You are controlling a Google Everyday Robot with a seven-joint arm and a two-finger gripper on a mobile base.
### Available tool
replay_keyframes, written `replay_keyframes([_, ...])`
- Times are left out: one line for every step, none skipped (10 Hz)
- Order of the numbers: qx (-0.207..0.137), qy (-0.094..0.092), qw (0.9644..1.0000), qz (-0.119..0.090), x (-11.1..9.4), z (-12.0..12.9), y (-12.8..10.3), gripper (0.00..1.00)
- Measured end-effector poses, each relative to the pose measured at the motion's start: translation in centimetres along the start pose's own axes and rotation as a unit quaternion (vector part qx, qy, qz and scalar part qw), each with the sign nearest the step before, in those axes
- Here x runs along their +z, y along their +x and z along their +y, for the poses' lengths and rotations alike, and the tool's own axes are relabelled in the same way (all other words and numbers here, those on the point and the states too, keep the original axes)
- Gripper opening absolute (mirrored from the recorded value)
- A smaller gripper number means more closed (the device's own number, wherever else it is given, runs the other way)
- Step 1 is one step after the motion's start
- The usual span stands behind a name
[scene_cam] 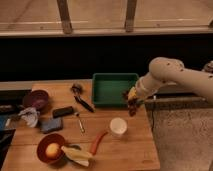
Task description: Place grapes in paper cup
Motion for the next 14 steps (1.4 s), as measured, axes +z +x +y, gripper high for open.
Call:
replay_keyframes([-0.008, 0.002, 1.0, 0.005, -0.1, 0.4, 0.8, 0.0])
replay_keyframes([-0.009, 0.007, 0.9999, 0.008, -0.3, 0.3, 1.7, 0.0])
replay_keyframes([-0.007, 0.01, 0.9999, 0.009, -0.5, -0.1, 2.5, 0.0])
replay_keyframes([-0.01, 0.011, 0.9998, 0.01, -0.7, 0.0, 3.0, 0.0])
replay_keyframes([-0.013, 0.011, 0.9998, 0.011, -0.8, 0.4, 3.6, 0.0])
replay_keyframes([-0.013, 0.011, 0.9998, 0.013, -0.8, 0.4, 4.1, 0.0])
replay_keyframes([-0.013, 0.009, 0.9998, 0.015, -0.7, 0.5, 4.7, 0.0])
replay_keyframes([-0.021, 0.006, 0.9996, 0.019, -0.4, 1.0, 5.3, 0.0])
replay_keyframes([-0.026, 0.004, 0.9994, 0.023, -0.2, 1.4, 5.6, 0.0])
replay_keyframes([-0.032, 0.002, 0.9991, 0.028, 0.2, 1.9, 6.1, 0.0])
replay_keyframes([-0.037, -0.002, 0.9987, 0.035, 0.6, 2.2, 6.7, 0.0])
replay_keyframes([-0.041, -0.005, 0.9984, 0.039, 0.9, 2.5, 7.2, 0.0])
replay_keyframes([-0.045, -0.008, 0.998, 0.043, 1.2, 2.9, 7.8, 0.0])
replay_keyframes([-0.05, -0.012, 0.9974, 0.049, 1.6, 3.6, 8.7, 0.0])
